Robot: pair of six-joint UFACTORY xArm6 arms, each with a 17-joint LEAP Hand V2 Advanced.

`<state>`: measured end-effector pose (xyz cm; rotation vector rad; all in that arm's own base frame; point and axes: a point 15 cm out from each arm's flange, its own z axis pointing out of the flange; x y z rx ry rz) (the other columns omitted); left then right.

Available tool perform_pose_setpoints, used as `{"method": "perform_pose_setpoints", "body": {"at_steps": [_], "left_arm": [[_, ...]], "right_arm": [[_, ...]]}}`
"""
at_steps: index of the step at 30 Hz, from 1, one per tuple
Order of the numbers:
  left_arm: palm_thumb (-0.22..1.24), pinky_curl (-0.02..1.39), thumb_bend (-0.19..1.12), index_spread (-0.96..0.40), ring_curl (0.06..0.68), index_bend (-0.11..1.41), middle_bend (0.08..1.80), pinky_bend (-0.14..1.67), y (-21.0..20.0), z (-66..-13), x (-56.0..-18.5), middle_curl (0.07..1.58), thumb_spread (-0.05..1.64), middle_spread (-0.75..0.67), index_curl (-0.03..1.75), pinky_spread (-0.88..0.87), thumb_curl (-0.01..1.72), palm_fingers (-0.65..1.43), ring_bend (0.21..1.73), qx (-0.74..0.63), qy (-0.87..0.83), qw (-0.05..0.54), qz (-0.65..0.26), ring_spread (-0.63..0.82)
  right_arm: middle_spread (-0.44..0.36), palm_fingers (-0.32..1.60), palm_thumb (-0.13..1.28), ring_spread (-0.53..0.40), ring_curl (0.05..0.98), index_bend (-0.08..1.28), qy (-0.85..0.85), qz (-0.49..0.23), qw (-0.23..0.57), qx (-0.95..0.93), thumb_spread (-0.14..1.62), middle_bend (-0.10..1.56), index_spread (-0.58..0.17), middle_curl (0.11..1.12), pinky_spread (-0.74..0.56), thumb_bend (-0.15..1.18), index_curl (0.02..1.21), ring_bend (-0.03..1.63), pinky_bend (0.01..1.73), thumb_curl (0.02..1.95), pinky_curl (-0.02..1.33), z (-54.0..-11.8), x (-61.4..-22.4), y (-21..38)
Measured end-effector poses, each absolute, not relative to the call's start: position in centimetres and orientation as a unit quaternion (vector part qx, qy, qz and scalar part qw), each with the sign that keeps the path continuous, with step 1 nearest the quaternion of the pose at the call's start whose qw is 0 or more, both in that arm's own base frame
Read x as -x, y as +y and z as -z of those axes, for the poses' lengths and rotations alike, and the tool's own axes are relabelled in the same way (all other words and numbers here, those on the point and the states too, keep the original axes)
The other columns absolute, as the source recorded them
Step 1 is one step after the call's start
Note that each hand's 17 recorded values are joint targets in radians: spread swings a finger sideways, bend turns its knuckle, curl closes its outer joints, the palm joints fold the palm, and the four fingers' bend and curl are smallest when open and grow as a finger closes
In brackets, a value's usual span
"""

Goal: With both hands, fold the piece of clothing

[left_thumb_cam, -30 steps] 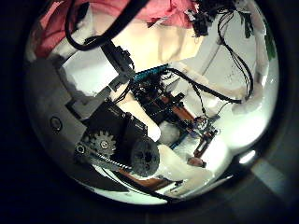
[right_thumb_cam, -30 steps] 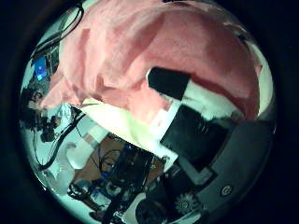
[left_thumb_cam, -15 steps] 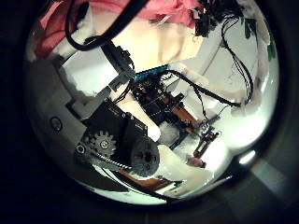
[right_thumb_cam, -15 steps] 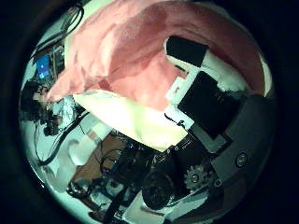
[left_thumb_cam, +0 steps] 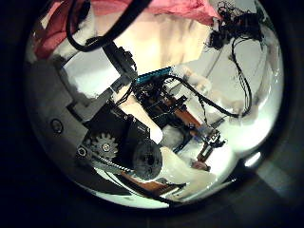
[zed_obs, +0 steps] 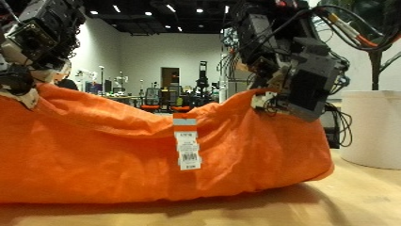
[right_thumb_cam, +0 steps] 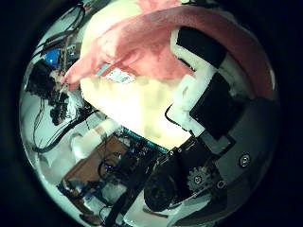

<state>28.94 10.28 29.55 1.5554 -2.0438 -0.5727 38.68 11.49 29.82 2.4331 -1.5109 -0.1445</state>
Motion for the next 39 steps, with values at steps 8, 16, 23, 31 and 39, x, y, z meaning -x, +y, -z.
{"method": "perform_pose_setpoints", "body": {"at_steps": [8,16,23,31,39], "left_arm": [[0.86,0.66,-0.02,-0.55,0.563,0.17,0.8,1.18,11.2,-29.9,-30.7,1.18,0.92,-0.67,1.43,-0.64,0.73,1.01,1.34,-0.584,-0.748,0.246,0.2,-0.45],[0.86,0.66,-0.02,-0.55,0.563,0.17,0.79,1.19,12.4,-29.1,-32.9,1.18,0.92,-0.67,1.43,-0.63,0.73,1.02,1.34,-0.595,-0.738,0.255,0.19,-0.45],[0.86,0.66,-0.02,-0.55,0.564,0.17,0.79,1.2,13.5,-28.0,-34.8,1.18,0.92,-0.67,1.43,-0.62,0.73,1.02,1.34,-0.609,-0.728,0.255,0.185,-0.45],[0.86,0.66,-0.02,-0.55,0.564,0.17,0.79,1.2,14.8,-25.8,-38.1,1.18,0.92,-0.67,1.43,-0.62,0.73,1.02,1.34,-0.628,-0.711,0.27,0.167,-0.45],[0.84,0.66,-0.03,-0.55,0.568,0.18,0.79,1.18,15.9,-23.4,-39.9,1.18,0.93,-0.67,1.43,-0.62,0.72,0.99,1.34,-0.642,-0.693,0.28,0.168,-0.45]], "right_arm": [[-0.15,1.11,0.97,-0.212,0.617,0.95,-0.522,0.02,0.103,-0.846,1.38,1.26,-0.314,0.78,-0.28,0.01,0.95,1.38,1.25,0.41,0.74,-32.7,-41.7,13.8],[-0.147,1.11,0.98,-0.204,0.621,0.95,-0.526,0.005,0.094,-0.845,1.39,1.26,-0.306,0.78,-0.28,-0.01,0.96,1.38,1.23,0.42,0.75,-32.5,-47.4,17.1],[-0.146,1.12,0.99,-0.206,0.621,0.95,-0.531,-0.026,0.051,-0.845,1.36,1.26,-0.3,0.78,-0.28,-0.01,0.96,1.38,1.22,0.42,0.76,-29.9,-51.6,19.3],[-0.145,1.13,0.99,-0.201,0.623,0.96,-0.531,-0.045,0.022,-0.846,1.34,1.26,-0.292,0.78,-0.27,-0.01,0.96,1.38,1.21,0.44,0.78,-25.1,-55.7,20.8],[-0.143,1.13,0.93,-0.201,0.622,0.96,-0.538,-0.064,-0.009,-0.841,1.33,1.26,-0.287,0.78,-0.28,-0.02,0.95,1.38,1.2,0.42,0.78,-22.1,-59.0,21.3]]}}
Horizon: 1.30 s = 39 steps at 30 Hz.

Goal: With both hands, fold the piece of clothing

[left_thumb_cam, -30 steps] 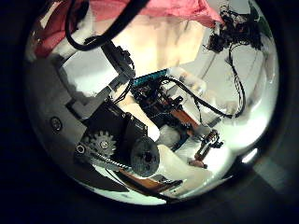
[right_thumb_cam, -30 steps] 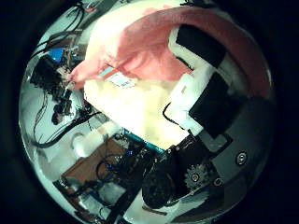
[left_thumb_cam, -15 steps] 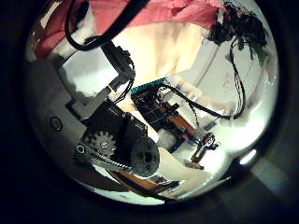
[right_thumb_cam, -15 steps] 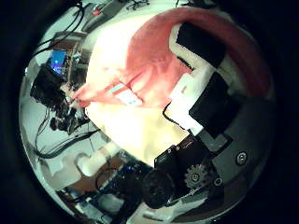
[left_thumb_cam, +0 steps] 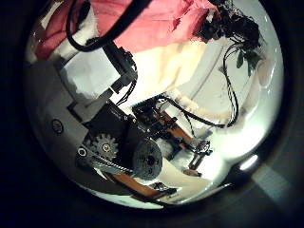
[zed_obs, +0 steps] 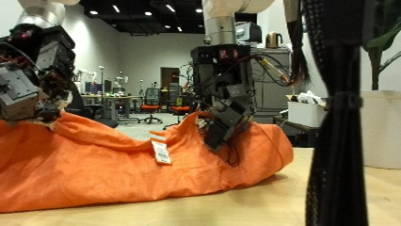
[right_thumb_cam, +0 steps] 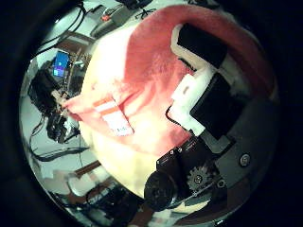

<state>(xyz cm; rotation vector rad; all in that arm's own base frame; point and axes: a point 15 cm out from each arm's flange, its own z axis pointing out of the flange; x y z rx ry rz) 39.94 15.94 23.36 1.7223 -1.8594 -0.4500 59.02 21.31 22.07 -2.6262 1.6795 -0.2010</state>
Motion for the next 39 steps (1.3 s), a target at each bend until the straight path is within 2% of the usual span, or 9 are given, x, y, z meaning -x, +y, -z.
{"method": "perform_pose_setpoints", "body": {"at_steps": [8,13,14,16,20,24,27,32,39], "left_arm": [[0.77,0.66,-0.03,-0.53,0.554,0.17,0.79,1.08,16.3,-21.5,-41.2,1.15,0.95,-0.65,1.4,-0.64,0.65,0.72,1.25,-0.65,-0.687,0.286,0.155,-0.46],[0.76,0.67,-0.03,-0.48,0.537,0.15,0.66,1.03,17.2,-21.1,-42.9,1.09,0.96,-0.58,1.31,-0.62,0.62,0.42,1.17,-0.675,-0.681,0.254,0.128,-0.44],[0.75,0.68,-0.03,-0.45,0.532,0.12,0.57,1.04,17.4,-21.2,-43.2,1.06,0.96,-0.54,1.27,-0.62,0.62,0.31,1.17,-0.681,-0.678,0.248,0.122,-0.42],[0.75,0.68,-0.03,-0.38,0.522,0.1,0.45,1.02,18.0,-21.6,-43.6,1.02,0.97,-0.45,1.19,-0.57,0.6,0.1,1.11,-0.693,-0.672,0.237,0.108,-0.34],[0.74,0.65,-0.02,-0.19,0.458,0.12,0.29,0.87,19.0,-22.3,-43.8,0.89,0.99,-0.19,1.03,-0.35,0.58,-0.13,0.96,-0.713,-0.658,0.227,0.084,-0.11],[0.74,0.57,-0.02,0.0,0.379,0.1,0.15,0.68,19.7,-23.4,-43.7,0.75,1.01,0.12,0.85,-0.01,0.57,-0.23,0.8,-0.726,-0.649,0.218,0.069,0.17],[0.73,0.51,-0.02,0.1,0.333,0.08,0.13,0.6,20.1,-24.9,-43.2,0.64,1.03,0.31,0.72,0.25,0.55,-0.27,0.72,-0.734,-0.646,0.202,0.059,0.34],[0.7,0.43,-0.02,0.17,0.282,0.1,0.12,0.52,20.4,-27.8,-41.9,0.51,1.05,0.44,0.58,0.45,0.54,-0.24,0.62,-0.742,-0.65,0.163,0.041,0.48],[0.7,0.37,-0.02,0.19,0.239,0.12,0.14,0.43,17.7,-28.3,-37.1,0.38,1.06,0.49,0.42,0.54,0.52,-0.17,0.54,-0.718,-0.672,0.174,0.053,0.56]], "right_arm": [[-0.158,1.0,0.84,-0.246,0.552,0.73,0.541,0.075,0.026,0.837,1.37,1.12,-0.325,0.69,-0.46,-0.01,0.86,1.26,1.06,0.37,0.68,-19.7,-61.1,21.1],[-0.177,0.57,0.81,-0.27,0.521,0.54,0.546,0.094,0.053,0.831,1.43,0.92,-0.36,0.64,-0.52,-0.01,0.82,1.15,1.04,0.33,0.64,-20.1,-63.0,20.6],[-0.164,0.3,0.8,-0.25,0.514,0.47,0.547,0.095,0.054,0.83,1.44,0.82,-0.357,0.61,-0.48,-0.01,0.8,1.11,1.02,0.32,0.66,-20.1,-63.1,20.4],[-0.144,0.11,0.78,-0.214,0.464,0.42,0.55,0.097,0.057,0.828,1.45,0.71,-0.371,0.55,-0.39,-0.01,0.73,1.02,0.94,0.3,0.61,-20.6,-63.4,20.0],[-0.101,-0.07,0.75,-0.092,0.377,0.34,0.558,0.104,0.065,0.821,1.47,0.54,-0.399,0.47,-0.17,-0.01,0.62,0.85,0.85,0.28,0.55,-22.0,-63.9,18.6],[-0.06,-0.06,0.72,0.029,0.31,0.25,0.564,0.116,0.079,0.814,1.46,0.4,-0.433,0.41,0.09,-0.01,0.52,0.7,0.75,0.26,0.48,-24.7,-64.4,17.4],[-0.05,-0.02,0.72,0.062,0.291,0.22,0.574,0.131,0.095,0.803,1.46,0.36,-0.439,0.39,0.17,-0.01,0.49,0.65,0.71,0.26,0.45,-28.2,-64.6,15.6],[-0.094,0.14,0.73,0.029,0.259,0.22,0.583,0.168,0.123,0.785,1.45,0.39,-0.457,0.38,0.24,0.0,0.45,0.59,0.59,0.25,0.38,-36.3,-63.8,12.0],[-0.147,0.2,0.81,-0.029,0.242,0.23,0.575,0.119,0.054,0.807,1.5,0.38,-0.467,0.38,0.21,0.03,0.43,0.52,0.45,0.26,0.32,-37.8,-57.9,10.0]]}}
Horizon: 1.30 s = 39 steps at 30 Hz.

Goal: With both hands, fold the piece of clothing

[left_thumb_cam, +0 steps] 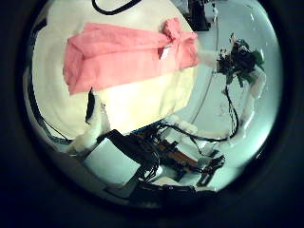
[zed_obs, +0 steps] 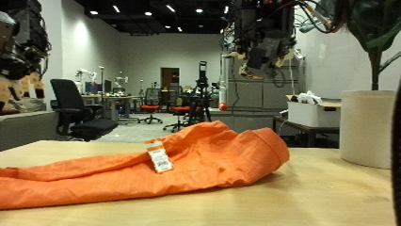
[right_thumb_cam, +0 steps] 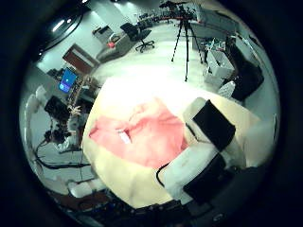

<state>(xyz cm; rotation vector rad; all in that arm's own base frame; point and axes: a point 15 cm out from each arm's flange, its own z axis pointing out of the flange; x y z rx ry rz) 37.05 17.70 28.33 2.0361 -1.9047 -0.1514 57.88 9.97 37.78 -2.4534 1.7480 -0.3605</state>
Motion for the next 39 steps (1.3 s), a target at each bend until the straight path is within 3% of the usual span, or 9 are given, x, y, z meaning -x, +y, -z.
{"method": "perform_pose_setpoints", "body": {"at_steps": [6,13,18,25,32,39], "left_arm": [[0.67,0.34,-0.02,0.19,0.222,0.12,0.15,0.38,12.0,-26.5,-34.3,0.32,1.07,0.48,0.34,0.54,0.49,-0.14,0.5,-0.675,-0.705,0.202,0.08,0.58],[0.65,0.32,-0.02,0.18,0.214,0.13,0.16,0.35,8.3,-22.9,-33.8,0.27,1.09,0.44,0.29,0.53,0.47,-0.11,0.46,-0.65,-0.724,0.212,0.095,0.57],[0.64,0.32,-0.02,0.17,0.212,0.14,0.16,0.33,5.8,-20.4,-32.5,0.25,1.1,0.42,0.27,0.52,0.46,-0.1,0.45,-0.636,-0.728,0.234,0.104,0.56],[0.64,0.31,-0.02,0.17,0.21,0.15,0.16,0.32,4.5,-18.2,-31.9,0.23,1.11,0.39,0.26,0.51,0.44,-0.08,0.43,-0.625,-0.734,0.239,0.111,0.56],[0.64,0.31,-0.02,0.17,0.211,0.15,0.16,0.31,4.3,-16.3,-31.3,0.23,1.12,0.38,0.25,0.51,0.43,-0.08,0.42,-0.622,-0.726,0.263,0.13,0.56],[0.63,0.32,-0.02,0.17,0.211,0.15,0.17,0.3,5.5,-14.6,-31.5,0.22,1.13,0.38,0.25,0.51,0.43,-0.07,0.42,-0.625,-0.715,0.274,0.15,0.56]], "right_arm": [[-0.162,0.18,0.81,-0.02,0.225,0.21,0.55,0.064,-0.003,0.832,1.57,0.32,-0.454,0.36,0.2,0.04,0.42,0.45,0.38,0.25,0.29,-34.8,-54.2,9.7],[-0.156,0.18,0.82,0.0,0.215,0.19,0.518,0.016,-0.05,0.854,1.58,0.27,-0.441,0.35,0.21,0.05,0.4,0.37,0.32,0.25,0.28,-27.7,-52.7,10.0],[-0.149,0.16,0.74,0.039,0.208,0.19,0.491,-0.022,-0.091,0.866,1.5,0.25,-0.432,0.35,0.24,-0.01,0.38,0.31,0.29,0.25,0.28,-22.5,-51.9,10.1],[-0.157,0.16,0.58,0.08,0.203,0.19,0.479,-0.049,-0.119,0.869,1.45,0.21,-0.423,0.34,0.25,-0.03,0.37,0.24,0.24,0.25,0.28,-18.7,-51.3,10.0],[-0.158,0.18,0.41,0.109,0.202,0.19,0.457,-0.022,-0.172,0.873,1.39,0.19,-0.41,0.34,0.26,-0.03,0.37,0.19,0.2,0.23,0.28,-17.3,-51.6,7.9],[-0.117,0.19,0.3,0.122,0.202,0.19,0.464,-0.059,-0.214,0.857,1.34,0.19,-0.406,0.34,0.26,-0.02,0.37,0.19,0.19,0.22,0.28,-16.6,-49.1,5.8]]}}
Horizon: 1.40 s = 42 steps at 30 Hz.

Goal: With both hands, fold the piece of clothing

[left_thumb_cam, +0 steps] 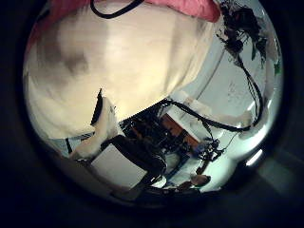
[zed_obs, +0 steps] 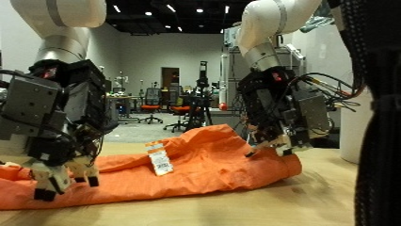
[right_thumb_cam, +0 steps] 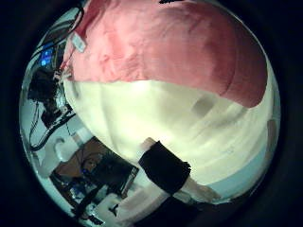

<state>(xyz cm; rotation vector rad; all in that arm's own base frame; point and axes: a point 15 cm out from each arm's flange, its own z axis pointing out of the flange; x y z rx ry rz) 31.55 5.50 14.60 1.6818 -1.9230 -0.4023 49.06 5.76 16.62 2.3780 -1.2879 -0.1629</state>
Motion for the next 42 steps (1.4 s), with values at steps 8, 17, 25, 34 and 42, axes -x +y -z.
{"method": "perform_pose_setpoints", "body": {"at_steps": [8,17,25,34,42], "left_arm": [[0.64,0.32,-0.02,0.17,0.214,0.15,0.17,0.29,5.3,-15.3,-32.1,0.23,1.13,0.37,0.25,0.51,0.42,-0.06,0.41,-0.617,-0.723,0.271,0.153,0.55],[0.64,0.32,-0.02,0.17,0.218,0.15,0.17,0.29,2.5,-16.3,-32.8,0.23,1.13,0.35,0.25,0.51,0.42,-0.05,0.41,-0.584,-0.751,0.263,0.159,0.55],[0.66,0.32,-0.02,0.17,0.22,0.16,0.17,0.29,0.8,-17.6,-33.6,0.23,1.12,0.35,0.26,0.49,0.42,-0.05,0.41,-0.569,-0.763,0.259,0.165,0.54],[0.65,0.32,-0.02,0.17,0.222,0.15,0.17,0.29,3.3,-19.8,-32.8,0.23,1.12,0.35,0.26,0.49,0.42,-0.05,0.41,-0.584,-0.753,0.257,0.16,0.53],[0.65,0.32,-0.02,0.17,0.225,0.15,0.18,0.29,8.3,-23.0,-31.2,0.24,1.13,0.34,0.26,0.49,0.42,-0.04,0.41,-0.631,-0.73,0.232,0.124,0.53]], "right_arm": [[-0.09,0.2,0.22,0.127,0.207,0.19,-0.469,0.083,0.254,-0.842,1.32,0.19,-0.398,0.33,0.25,-0.02,0.36,0.19,0.19,0.22,0.28,-15.6,-45.8,2.0],[-0.06,0.2,0.19,0.128,0.209,0.19,-0.479,0.111,0.276,-0.826,1.32,0.19,-0.395,0.33,0.25,-0.01,0.36,0.19,0.19,0.23,0.28,-15.6,-39.2,-1.8],[-0.05,0.21,0.19,0.124,0.213,0.19,-0.492,0.09,0.247,-0.83,1.32,0.19,-0.394,0.33,0.25,-0.01,0.36,0.19,0.19,0.23,0.28,-16.4,-37.3,-3.1],[-0.041,0.22,0.21,0.122,0.217,0.19,-0.516,0.089,0.231,-0.82,1.32,0.19,-0.395,0.33,0.25,-0.01,0.35,0.19,0.19,0.23,0.29,-17.8,-38.0,-4.9],[-0.044,0.24,0.29,0.114,0.222,0.18,-0.536,0.035,0.188,-0.822,1.34,0.19,-0.396,0.33,0.25,0.01,0.34,0.19,0.2,0.25,0.29,-24.8,-41.2,-4.5]]}}
